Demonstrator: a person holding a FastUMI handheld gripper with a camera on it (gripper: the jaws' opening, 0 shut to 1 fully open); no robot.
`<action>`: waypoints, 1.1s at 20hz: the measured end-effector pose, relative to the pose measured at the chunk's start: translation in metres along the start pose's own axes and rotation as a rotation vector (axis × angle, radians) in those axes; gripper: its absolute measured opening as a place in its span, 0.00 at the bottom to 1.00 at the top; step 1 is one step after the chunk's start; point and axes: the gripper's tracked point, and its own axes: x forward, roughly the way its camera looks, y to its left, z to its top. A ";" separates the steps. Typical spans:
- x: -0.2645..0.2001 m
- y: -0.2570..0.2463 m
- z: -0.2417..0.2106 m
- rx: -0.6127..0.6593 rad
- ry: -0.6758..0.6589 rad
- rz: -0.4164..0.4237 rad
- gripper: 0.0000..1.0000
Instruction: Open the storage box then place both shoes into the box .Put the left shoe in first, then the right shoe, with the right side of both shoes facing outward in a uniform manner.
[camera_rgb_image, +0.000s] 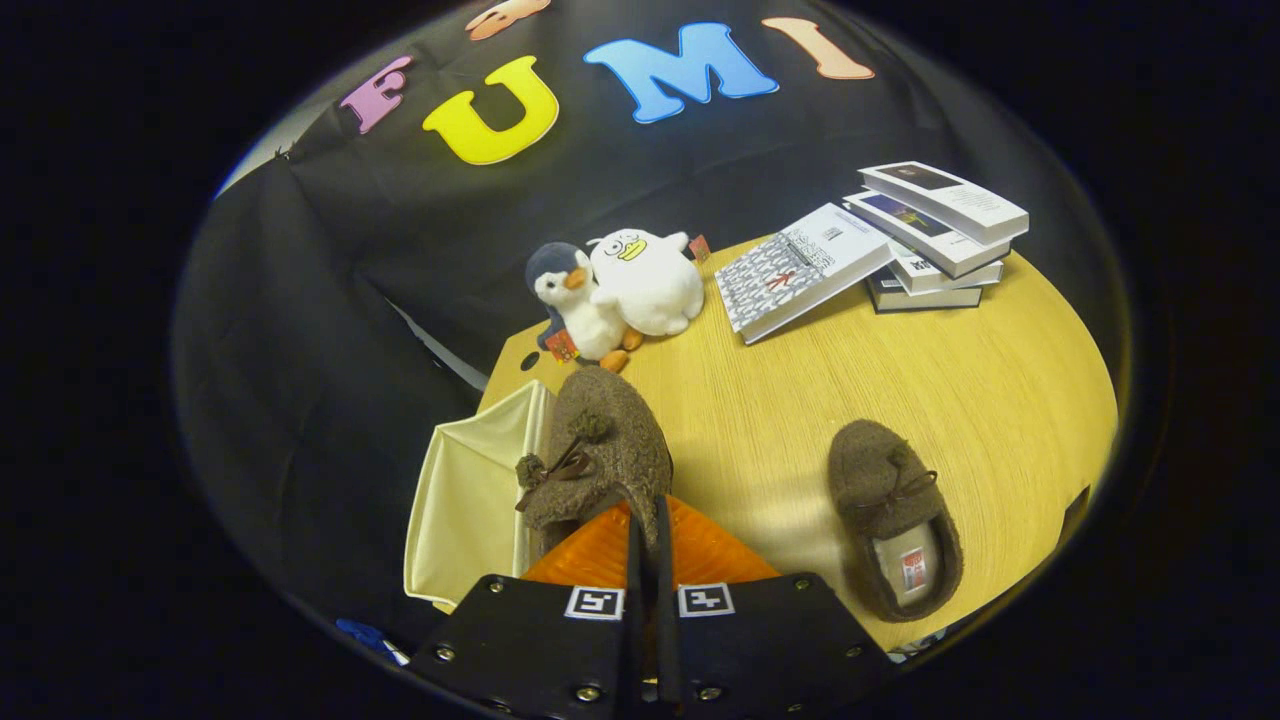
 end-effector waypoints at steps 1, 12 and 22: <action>-0.002 0.007 0.005 0.005 -0.014 0.007 0.06; 0.013 0.104 0.011 0.097 -0.032 0.126 0.06; 0.064 0.157 -0.036 0.110 0.038 0.123 0.06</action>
